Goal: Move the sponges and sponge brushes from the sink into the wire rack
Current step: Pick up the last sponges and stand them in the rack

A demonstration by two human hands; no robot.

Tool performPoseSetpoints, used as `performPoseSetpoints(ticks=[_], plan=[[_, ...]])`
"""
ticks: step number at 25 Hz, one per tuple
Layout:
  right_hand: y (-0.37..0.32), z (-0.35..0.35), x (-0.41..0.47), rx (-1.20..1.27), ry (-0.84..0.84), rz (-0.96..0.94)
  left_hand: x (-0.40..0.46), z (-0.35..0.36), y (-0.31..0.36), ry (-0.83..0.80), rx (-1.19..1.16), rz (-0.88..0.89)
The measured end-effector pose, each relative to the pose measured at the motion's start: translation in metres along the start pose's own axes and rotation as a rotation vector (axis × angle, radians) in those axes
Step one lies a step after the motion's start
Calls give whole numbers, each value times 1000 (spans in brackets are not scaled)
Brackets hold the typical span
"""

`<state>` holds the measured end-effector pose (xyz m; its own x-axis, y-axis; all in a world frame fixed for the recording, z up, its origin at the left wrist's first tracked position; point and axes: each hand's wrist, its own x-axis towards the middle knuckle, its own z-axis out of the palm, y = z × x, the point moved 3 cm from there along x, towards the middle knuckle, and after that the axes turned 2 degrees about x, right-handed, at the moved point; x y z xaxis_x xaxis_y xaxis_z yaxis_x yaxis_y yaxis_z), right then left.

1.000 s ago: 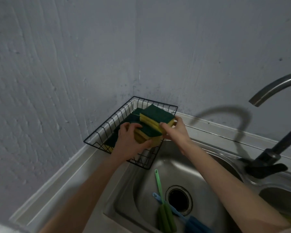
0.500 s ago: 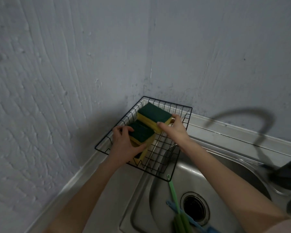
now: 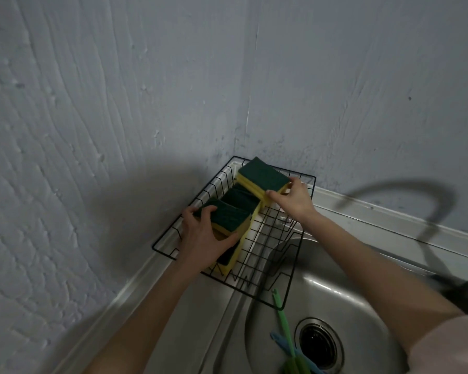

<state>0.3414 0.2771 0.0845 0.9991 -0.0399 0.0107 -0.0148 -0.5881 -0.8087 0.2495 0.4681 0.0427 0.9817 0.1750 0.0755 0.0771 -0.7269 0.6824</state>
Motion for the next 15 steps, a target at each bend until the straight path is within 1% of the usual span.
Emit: performPoseSetpoints(ticks=[4, 11, 15], plan=[[0, 4, 33, -135, -71, -31, 13, 5, 2, 5, -2, 2], [19, 23, 74, -69, -88, 23, 34, 16, -3, 22, 7, -16], [27, 30, 81, -54, -97, 8, 40, 23, -8, 14, 3, -16]])
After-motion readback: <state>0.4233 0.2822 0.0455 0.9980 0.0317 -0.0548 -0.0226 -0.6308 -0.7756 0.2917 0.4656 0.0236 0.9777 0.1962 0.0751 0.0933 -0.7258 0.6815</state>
